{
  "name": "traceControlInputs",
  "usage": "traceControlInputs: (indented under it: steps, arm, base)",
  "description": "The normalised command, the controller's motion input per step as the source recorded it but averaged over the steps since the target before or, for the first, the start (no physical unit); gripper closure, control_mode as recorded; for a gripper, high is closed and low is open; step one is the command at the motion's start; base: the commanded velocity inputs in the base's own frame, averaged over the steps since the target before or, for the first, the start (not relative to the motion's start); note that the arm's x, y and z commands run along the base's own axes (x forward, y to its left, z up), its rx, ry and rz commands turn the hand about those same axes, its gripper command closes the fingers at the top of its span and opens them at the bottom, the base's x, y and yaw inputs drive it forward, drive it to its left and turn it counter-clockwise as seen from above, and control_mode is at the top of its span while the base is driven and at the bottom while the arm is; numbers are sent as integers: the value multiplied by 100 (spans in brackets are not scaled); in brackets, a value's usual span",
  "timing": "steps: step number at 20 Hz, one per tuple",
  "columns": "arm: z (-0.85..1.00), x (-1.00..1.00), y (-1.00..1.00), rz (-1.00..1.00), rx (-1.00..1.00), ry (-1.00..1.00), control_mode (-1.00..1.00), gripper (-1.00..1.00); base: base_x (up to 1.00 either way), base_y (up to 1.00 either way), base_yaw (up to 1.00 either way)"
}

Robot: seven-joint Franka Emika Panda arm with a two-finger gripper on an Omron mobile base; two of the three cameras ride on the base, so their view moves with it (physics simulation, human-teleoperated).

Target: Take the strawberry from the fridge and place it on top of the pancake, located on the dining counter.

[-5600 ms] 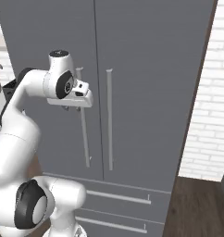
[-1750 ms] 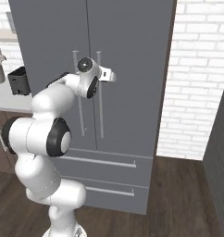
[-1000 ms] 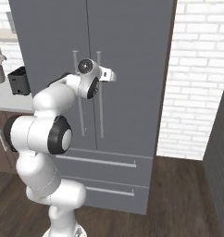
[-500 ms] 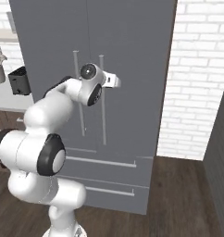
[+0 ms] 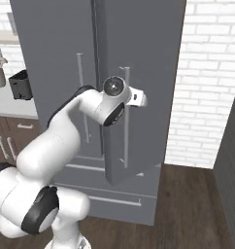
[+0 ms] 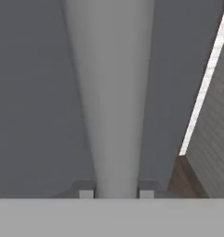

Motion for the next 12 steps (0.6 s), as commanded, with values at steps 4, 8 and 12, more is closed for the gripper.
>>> traceControlInputs:
  steps: [4, 8, 12]
  arm:
    - [-3, -64, -100, 0, 12, 18, -100, -100]
    - [1, -100, -24, 0, 2, 0, -100, -100]
    - [18, -100, 20, 1, -5, 0, -100, -100]
  base:
    - [0, 0, 0]
    - [0, 0, 0]
    - [0, 0, 0]
